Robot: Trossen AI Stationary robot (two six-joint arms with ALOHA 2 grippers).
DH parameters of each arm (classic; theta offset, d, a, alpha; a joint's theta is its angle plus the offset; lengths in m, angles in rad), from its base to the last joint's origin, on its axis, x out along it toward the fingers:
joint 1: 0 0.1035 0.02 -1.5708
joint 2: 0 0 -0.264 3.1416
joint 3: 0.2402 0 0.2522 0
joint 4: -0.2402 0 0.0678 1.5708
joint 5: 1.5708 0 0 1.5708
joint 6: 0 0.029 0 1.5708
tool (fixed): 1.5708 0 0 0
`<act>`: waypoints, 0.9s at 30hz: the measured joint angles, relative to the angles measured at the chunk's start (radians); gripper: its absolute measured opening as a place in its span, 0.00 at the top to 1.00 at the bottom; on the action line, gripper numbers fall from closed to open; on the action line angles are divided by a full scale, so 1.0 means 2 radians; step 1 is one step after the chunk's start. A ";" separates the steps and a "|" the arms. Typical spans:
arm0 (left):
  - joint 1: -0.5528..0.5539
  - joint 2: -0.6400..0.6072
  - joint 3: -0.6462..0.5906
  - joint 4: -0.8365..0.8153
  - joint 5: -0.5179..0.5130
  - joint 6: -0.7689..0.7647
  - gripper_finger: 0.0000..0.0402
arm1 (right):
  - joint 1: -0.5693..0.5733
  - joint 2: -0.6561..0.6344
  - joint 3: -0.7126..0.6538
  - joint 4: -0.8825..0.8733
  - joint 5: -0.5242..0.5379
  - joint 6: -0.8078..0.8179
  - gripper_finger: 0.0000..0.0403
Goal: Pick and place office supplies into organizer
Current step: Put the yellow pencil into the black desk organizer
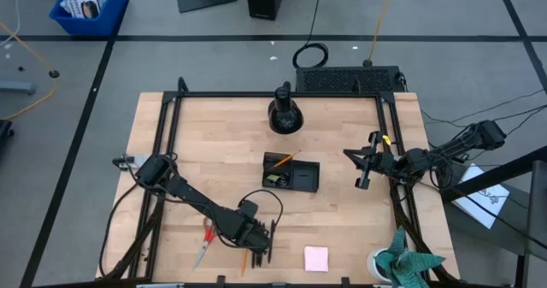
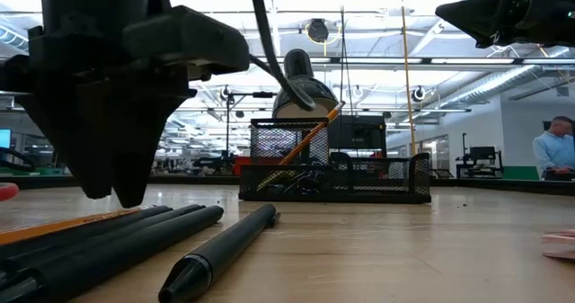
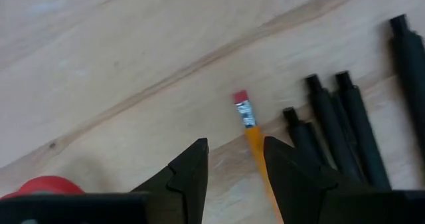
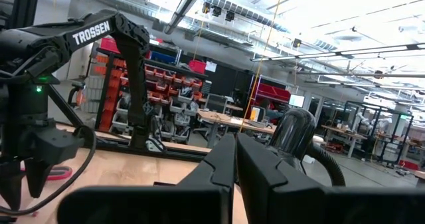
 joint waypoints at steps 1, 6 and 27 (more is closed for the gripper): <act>0.000 0.000 0.000 0.004 0.000 0.003 0.62 | 0.000 0.000 0.000 0.000 0.000 0.000 0.98; 0.000 0.000 0.000 0.016 0.000 0.007 0.62 | 0.000 0.000 0.000 0.000 0.000 0.000 0.98; 0.000 0.009 -0.057 0.092 0.021 0.004 0.70 | 0.000 0.000 0.000 -0.003 0.000 0.000 0.98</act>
